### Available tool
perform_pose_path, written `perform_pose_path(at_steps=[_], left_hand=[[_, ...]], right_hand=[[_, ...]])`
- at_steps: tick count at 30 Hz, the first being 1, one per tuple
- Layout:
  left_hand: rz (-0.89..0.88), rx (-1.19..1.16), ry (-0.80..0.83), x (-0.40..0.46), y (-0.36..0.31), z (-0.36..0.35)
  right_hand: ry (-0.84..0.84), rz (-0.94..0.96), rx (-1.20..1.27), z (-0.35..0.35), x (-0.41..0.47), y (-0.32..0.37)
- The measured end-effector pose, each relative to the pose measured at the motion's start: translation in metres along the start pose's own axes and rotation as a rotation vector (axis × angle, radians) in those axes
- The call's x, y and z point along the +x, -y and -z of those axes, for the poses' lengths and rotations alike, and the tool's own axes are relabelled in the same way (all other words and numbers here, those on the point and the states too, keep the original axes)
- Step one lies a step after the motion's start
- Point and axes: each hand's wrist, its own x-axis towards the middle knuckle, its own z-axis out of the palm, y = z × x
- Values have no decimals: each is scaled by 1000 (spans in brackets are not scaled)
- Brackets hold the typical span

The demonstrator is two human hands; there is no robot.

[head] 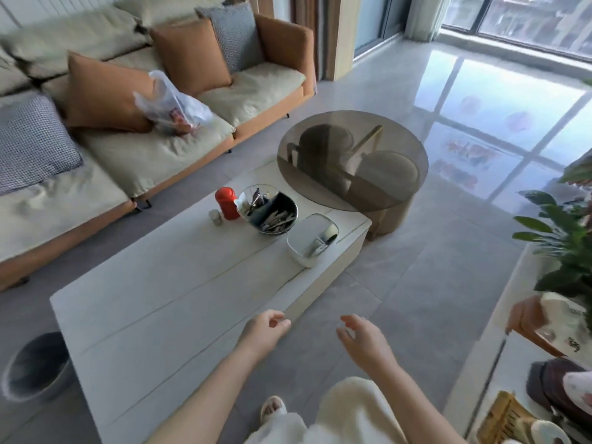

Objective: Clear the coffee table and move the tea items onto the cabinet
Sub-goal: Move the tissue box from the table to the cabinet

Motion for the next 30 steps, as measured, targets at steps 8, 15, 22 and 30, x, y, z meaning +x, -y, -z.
perform_pose_path(at_steps=[8, 15, 22, 30], left_hand=[[3, -48, -25, 46, 20, 57], [38, -88, 19, 120, -5, 58], [196, -119, 24, 225, -27, 38], [211, -124, 33, 342, -35, 2]], right_hand=[[74, -39, 109, -35, 56, 76], [101, -148, 144, -30, 131, 80], [164, -197, 67, -31, 239, 52], [170, -319, 124, -69, 332, 20]])
